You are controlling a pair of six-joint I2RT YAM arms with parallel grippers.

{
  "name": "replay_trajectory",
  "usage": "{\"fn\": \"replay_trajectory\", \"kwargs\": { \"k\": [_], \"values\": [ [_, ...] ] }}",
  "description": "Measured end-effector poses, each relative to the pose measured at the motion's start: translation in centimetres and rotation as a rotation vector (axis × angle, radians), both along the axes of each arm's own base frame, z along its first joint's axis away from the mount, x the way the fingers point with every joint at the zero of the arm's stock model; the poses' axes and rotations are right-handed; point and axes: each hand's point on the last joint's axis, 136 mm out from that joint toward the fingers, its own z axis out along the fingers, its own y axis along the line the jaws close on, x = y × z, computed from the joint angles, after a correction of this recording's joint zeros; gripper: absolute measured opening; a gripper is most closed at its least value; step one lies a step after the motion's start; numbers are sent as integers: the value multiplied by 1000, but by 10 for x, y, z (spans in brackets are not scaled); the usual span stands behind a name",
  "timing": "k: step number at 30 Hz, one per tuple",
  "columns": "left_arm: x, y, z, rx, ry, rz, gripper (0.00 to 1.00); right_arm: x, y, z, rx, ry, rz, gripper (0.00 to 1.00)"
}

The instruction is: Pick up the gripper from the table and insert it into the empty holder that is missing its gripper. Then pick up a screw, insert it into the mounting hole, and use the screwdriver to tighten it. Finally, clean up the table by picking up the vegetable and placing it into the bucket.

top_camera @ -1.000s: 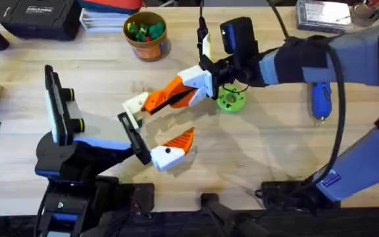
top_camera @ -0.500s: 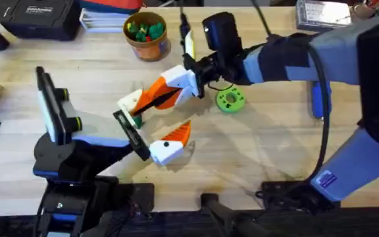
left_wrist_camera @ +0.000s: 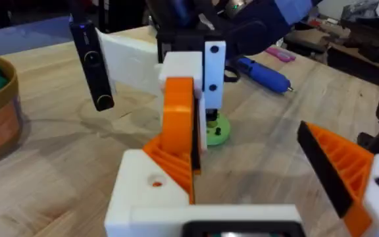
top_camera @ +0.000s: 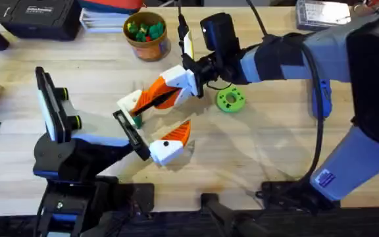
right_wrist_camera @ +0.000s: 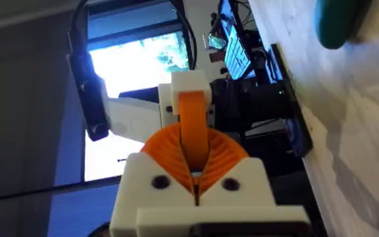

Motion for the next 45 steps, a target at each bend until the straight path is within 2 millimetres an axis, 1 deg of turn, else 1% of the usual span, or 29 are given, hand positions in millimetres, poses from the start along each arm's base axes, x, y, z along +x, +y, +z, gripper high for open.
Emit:
{"fn": "replay_trajectory", "kwargs": {
  "k": [15,22,32,42,44,45],
  "values": [
    [1,1,0,-2,5,5,985,3,2,-1,-6,-12,-17,9],
    [3,2,0,5,-7,21,986,8,6,3,24,-67,-29,9],
    [4,3,0,7,-8,26,985,9,7,3,16,-57,-33,11],
    [2,1,0,8,-10,14,986,8,8,2,14,-59,-35,151],
    [-2,-1,0,7,-10,-13,986,5,11,2,13,-60,-27,224],
    [-2,-2,0,9,-13,-17,986,2,13,2,14,-61,-18,276]
  ]
}}
